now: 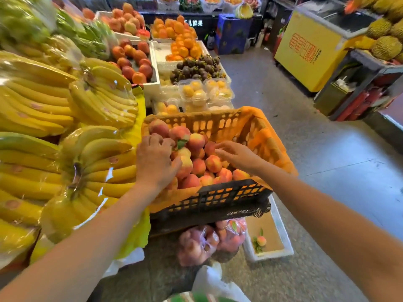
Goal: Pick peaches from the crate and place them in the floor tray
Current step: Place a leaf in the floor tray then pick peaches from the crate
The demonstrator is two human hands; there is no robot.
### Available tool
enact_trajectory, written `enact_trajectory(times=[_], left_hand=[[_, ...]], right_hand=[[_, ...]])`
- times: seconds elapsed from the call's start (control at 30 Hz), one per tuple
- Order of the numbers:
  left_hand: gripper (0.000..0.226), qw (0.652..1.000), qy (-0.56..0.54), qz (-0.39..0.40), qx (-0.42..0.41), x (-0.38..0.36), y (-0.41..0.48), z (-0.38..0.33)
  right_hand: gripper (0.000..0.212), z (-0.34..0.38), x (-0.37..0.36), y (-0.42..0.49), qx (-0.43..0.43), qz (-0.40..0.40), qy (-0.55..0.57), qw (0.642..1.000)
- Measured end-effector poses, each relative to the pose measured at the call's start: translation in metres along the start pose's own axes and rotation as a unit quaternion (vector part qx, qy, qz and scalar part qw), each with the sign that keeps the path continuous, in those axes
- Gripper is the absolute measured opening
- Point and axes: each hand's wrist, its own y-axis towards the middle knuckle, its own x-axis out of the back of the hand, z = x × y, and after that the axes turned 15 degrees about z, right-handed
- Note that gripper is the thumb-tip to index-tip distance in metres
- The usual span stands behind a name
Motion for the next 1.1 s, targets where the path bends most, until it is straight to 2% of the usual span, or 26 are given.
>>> enact_trajectory(times=[0.1,0.2,0.27,0.37,0.47,0.53,0.63,0.73,0.8,0.93,1.07,1.1], left_hand=[[0.065,0.993,-0.012,0.092,0.077,0.000,-0.004,0.023],[0.079,0.981,-0.087,0.148,0.089,-0.005,-0.008,0.031],[0.079,0.976,-0.121,0.155,0.092,-0.008,-0.008,0.035],[0.070,0.980,-0.125,0.132,0.083,-0.009,-0.006,0.036],[0.058,0.960,-0.232,0.084,0.129,-0.003,-0.005,0.029],[0.058,0.913,-0.367,0.062,0.169,0.001,-0.001,0.026],[0.062,0.782,-0.602,0.045,0.154,0.006,0.013,0.019],[0.072,0.674,-0.728,0.048,0.116,0.008,0.033,0.000],[0.078,0.618,-0.777,0.066,0.100,0.010,0.048,-0.013],[0.061,0.571,-0.804,0.146,0.076,0.007,0.078,-0.036],[0.051,0.549,-0.792,0.248,0.101,-0.004,0.107,-0.045],[0.053,0.555,-0.779,0.270,0.111,-0.007,0.115,-0.045]], right_hand=[[0.047,0.021,-0.015,0.036,0.012,0.108,-0.013,0.994],[0.057,0.031,-0.030,0.060,0.007,0.181,-0.074,0.981],[0.062,0.032,-0.038,0.068,0.026,0.205,-0.081,0.975],[0.064,0.029,-0.045,0.075,0.053,0.177,-0.081,0.979],[0.056,0.019,-0.040,0.078,0.080,0.183,-0.029,0.980],[0.052,0.011,-0.029,0.075,0.074,0.212,0.040,0.974],[0.045,0.003,-0.007,0.069,0.051,0.250,0.199,0.946],[0.050,-0.002,0.016,0.061,0.023,0.259,0.391,0.883],[0.060,-0.009,0.029,0.056,0.024,0.250,0.461,0.851],[0.057,-0.025,0.044,0.044,0.008,0.197,0.505,0.840],[0.042,-0.036,0.058,0.032,0.018,0.174,0.480,0.860],[0.042,-0.037,0.061,0.029,0.018,0.163,0.476,0.864]])
